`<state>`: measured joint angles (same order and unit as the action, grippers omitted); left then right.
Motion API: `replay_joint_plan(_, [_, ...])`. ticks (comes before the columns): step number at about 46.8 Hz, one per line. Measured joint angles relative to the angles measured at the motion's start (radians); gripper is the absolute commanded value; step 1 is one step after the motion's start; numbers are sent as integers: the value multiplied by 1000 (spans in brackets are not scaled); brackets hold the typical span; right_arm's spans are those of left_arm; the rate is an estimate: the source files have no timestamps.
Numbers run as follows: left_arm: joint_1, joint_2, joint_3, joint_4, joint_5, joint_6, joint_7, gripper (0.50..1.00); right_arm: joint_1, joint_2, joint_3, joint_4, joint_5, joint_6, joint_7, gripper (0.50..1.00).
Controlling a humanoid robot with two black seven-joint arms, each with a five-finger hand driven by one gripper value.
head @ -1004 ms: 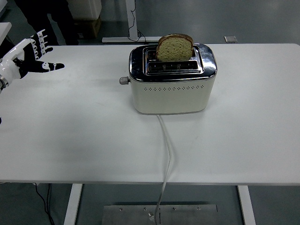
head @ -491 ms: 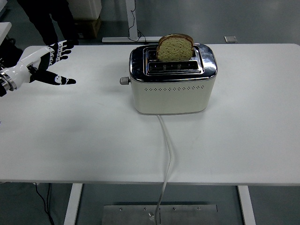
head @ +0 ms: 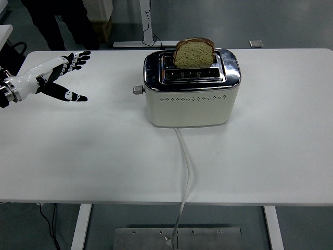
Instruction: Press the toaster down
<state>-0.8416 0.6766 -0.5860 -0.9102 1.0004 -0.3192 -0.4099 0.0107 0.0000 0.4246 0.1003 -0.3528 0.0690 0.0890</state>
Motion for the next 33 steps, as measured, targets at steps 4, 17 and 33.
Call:
replay_joint_plan(4, [1,2,0,-6,2,0,0,1000,0,0,-1,0,0,0,0,998])
replay_joint_plan(17, [7,0,0,-7,55,0,0,1000,0,0,0,0,0,0,0,1000])
replay_joint_plan(33, [26,2,2,-45,146,0,-26,1000,0,0,-1,0,0,0,0,998])
